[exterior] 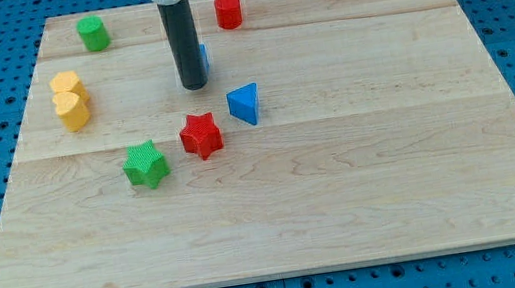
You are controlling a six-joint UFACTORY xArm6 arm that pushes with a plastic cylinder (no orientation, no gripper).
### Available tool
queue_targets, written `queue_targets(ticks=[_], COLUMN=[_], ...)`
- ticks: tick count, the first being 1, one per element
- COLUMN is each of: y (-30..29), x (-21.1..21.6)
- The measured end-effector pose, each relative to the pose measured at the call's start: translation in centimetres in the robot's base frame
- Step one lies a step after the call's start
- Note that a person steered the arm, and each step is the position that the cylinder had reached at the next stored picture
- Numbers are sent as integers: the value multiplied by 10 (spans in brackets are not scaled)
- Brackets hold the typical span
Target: Slide the blue cube closer to red circle
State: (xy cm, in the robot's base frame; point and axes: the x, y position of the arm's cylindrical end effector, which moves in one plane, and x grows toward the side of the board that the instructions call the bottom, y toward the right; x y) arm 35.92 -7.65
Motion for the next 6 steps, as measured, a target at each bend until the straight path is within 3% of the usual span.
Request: queue_targets(ticks=[5, 6], y=[-62, 4], x=[-11, -24])
